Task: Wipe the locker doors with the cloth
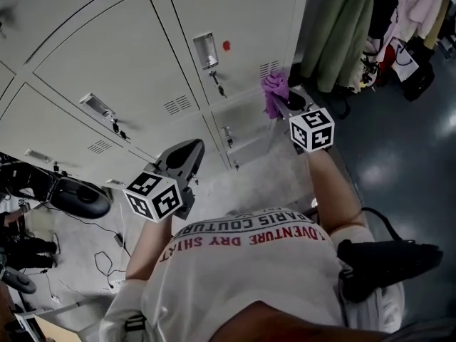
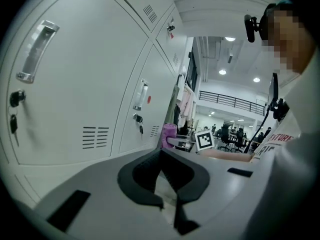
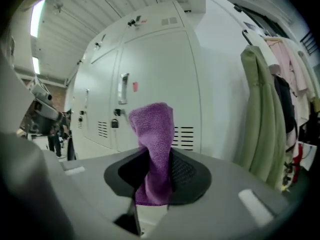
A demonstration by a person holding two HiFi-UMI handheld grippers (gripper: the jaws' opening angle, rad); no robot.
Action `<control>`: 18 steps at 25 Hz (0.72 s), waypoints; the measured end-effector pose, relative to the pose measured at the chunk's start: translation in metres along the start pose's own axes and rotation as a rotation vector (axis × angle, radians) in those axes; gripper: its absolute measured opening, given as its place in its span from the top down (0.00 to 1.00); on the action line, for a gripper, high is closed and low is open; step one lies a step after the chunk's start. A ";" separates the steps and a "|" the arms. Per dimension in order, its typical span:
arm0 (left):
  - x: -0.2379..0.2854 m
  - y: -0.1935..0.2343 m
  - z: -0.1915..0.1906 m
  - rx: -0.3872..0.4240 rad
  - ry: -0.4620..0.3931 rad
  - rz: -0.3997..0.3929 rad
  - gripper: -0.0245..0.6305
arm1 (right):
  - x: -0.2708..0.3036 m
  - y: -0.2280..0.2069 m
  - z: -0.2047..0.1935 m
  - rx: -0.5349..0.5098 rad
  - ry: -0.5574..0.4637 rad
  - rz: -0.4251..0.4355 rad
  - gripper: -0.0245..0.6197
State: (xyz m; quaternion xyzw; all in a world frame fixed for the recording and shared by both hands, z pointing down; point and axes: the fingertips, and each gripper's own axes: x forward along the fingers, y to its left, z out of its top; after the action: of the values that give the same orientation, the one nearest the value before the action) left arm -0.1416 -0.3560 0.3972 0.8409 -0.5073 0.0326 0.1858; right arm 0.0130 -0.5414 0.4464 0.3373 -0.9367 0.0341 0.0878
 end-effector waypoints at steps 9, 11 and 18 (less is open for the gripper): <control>-0.046 -0.074 -0.045 0.021 0.032 -0.062 0.96 | -0.121 0.153 -0.013 0.152 -0.041 0.351 0.84; -0.066 -0.092 -0.057 0.038 0.040 -0.081 0.96 | -0.146 0.185 -0.025 0.131 -0.020 0.354 0.84; -0.204 -0.144 -0.123 0.072 0.034 -0.094 0.96 | -0.239 0.347 -0.042 0.103 -0.014 0.397 0.84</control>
State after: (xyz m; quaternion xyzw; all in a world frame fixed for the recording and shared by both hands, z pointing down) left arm -0.0997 -0.0818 0.4218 0.8693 -0.4624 0.0562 0.1653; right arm -0.0216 -0.1191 0.4410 0.1503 -0.9824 0.0962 0.0555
